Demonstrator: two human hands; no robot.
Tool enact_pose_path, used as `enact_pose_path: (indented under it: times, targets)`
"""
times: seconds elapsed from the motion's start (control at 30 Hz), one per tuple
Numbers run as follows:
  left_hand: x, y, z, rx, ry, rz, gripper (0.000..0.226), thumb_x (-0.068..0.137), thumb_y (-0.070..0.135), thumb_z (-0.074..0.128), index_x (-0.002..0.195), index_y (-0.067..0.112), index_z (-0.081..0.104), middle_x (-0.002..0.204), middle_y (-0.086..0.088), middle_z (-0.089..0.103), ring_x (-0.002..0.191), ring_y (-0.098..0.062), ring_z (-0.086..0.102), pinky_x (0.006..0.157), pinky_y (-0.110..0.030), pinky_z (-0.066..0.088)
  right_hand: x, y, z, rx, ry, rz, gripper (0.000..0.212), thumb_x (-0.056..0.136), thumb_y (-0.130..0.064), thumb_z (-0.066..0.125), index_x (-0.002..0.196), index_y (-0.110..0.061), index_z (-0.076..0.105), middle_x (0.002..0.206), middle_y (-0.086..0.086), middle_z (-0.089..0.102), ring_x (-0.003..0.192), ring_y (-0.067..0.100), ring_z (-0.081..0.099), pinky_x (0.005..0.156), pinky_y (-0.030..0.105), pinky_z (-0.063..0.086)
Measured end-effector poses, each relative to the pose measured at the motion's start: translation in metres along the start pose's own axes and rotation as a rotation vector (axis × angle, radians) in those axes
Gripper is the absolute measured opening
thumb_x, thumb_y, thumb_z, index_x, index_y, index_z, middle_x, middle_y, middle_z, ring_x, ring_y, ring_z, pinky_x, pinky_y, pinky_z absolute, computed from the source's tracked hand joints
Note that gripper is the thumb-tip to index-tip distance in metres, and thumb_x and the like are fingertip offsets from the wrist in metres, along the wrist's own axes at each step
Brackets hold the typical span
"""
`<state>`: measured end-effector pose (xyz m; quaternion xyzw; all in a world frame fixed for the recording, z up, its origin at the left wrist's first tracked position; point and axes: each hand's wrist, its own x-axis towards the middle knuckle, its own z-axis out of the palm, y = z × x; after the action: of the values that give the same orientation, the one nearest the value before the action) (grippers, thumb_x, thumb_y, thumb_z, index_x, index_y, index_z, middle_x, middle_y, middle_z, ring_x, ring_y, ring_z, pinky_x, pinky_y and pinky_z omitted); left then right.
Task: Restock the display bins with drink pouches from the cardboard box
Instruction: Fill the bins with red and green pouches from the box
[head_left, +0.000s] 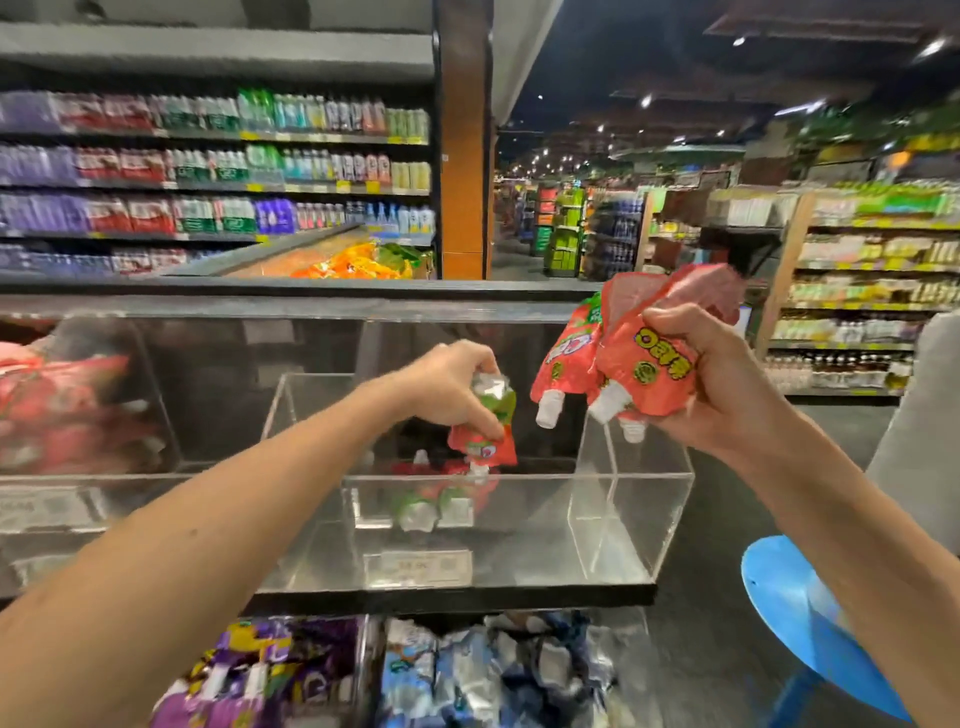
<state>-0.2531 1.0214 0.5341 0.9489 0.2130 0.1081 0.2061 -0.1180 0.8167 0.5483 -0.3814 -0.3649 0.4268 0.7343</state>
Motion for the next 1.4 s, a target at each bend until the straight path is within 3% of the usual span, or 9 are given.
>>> enact_pose_path:
  times: [0.17,0.4,0.5,0.77,0.93,1.03,1.1,1.23,1.4]
  targets:
    - [0.051,-0.003,0.041,0.338,-0.099,0.136,0.075,0.053,0.05,0.092,0.104,0.019,0.047,0.091,-0.003,0.062,0.081,-0.023,0.057,0.07,-0.046,0.051,0.004,-0.011,-0.016,0.027,-0.003,-0.042,0.01,0.075,-0.017,0.057,0.081,-0.013,0.064,0.069,0.004,0.068,0.059,0.017,0.067,0.048,0.026,0.052]
    - [0.062,-0.014,0.082,0.507,-0.378,0.234,0.078,0.065,0.05,0.087,0.119,0.012,0.046,0.104,-0.011,0.061,0.089,-0.023,0.05,0.075,-0.033,0.041,-0.002,-0.012,-0.03,0.024,-0.048,-0.037,0.015,0.078,-0.016,0.055,0.069,-0.018,0.067,0.07,0.002,0.067,0.064,0.014,0.066,0.061,0.026,0.056]
    - [0.062,-0.023,0.083,0.488,-0.483,0.174,0.065,0.061,0.06,0.085,0.102,0.028,0.047,0.106,0.001,0.054,0.097,-0.019,0.049,0.088,-0.036,0.048,-0.004,-0.011,-0.03,0.027,-0.033,-0.034,0.011,0.078,-0.015,0.056,0.073,-0.016,0.066,0.072,0.003,0.067,0.065,0.014,0.067,0.063,0.026,0.057]
    - [0.064,-0.028,0.093,0.39,-0.495,0.114,0.054,0.057,0.083,0.068,0.095,0.044,0.062,0.11,0.014,0.06,0.105,-0.014,0.053,0.097,-0.041,0.048,-0.004,-0.001,-0.026,0.024,-0.07,-0.038,0.017,0.079,-0.016,0.059,0.07,-0.02,0.073,0.074,0.002,0.069,0.069,0.014,0.068,0.068,0.027,0.057]
    - [0.064,-0.031,0.088,0.287,-0.621,0.07,0.055,0.081,0.07,0.057,0.121,0.034,0.067,0.121,0.016,0.063,0.11,-0.012,0.058,0.104,-0.038,0.046,-0.006,0.002,-0.026,0.022,-0.069,0.002,0.006,0.079,-0.017,0.06,0.083,-0.015,0.065,0.078,0.004,0.068,0.071,0.017,0.068,0.066,0.028,0.057]
    - [0.065,-0.024,0.068,0.146,-0.462,0.088,0.028,0.087,0.031,0.067,0.112,0.021,0.07,0.112,0.007,0.069,0.097,-0.011,0.065,0.092,-0.032,0.055,-0.006,0.002,-0.029,0.031,-0.085,0.039,0.018,0.082,-0.019,0.056,0.076,-0.016,0.073,0.078,0.005,0.07,0.07,0.018,0.068,0.067,0.029,0.056]
    - [0.059,-0.006,0.041,-0.262,-0.28,0.066,0.012,0.096,0.019,0.063,0.104,0.012,0.068,0.104,-0.005,0.072,0.088,-0.014,0.068,0.084,-0.035,0.059,-0.003,0.0,-0.029,0.033,-0.124,0.069,0.015,0.076,-0.021,0.066,0.086,-0.014,0.075,0.088,0.009,0.071,0.082,0.022,0.068,0.076,0.034,0.055]
    - [0.037,0.032,-0.004,-0.874,-0.272,-0.043,0.051,0.1,0.053,0.032,0.111,0.012,0.059,0.088,-0.001,0.075,0.078,-0.014,0.071,0.069,-0.03,0.058,0.006,0.001,-0.028,0.052,-0.183,0.14,0.019,0.07,-0.022,0.074,0.085,-0.012,0.074,0.089,0.008,0.072,0.083,0.021,0.067,0.08,0.035,0.052]
    - [0.021,0.036,-0.012,-0.79,-0.37,0.018,0.035,0.09,0.042,0.054,0.105,0.013,0.064,0.089,0.0,0.07,0.08,-0.013,0.065,0.074,-0.026,0.053,0.011,0.009,-0.023,0.059,-0.291,0.221,0.025,0.061,-0.022,0.084,0.081,-0.012,0.073,0.081,0.006,0.072,0.074,0.018,0.068,0.073,0.032,0.055]
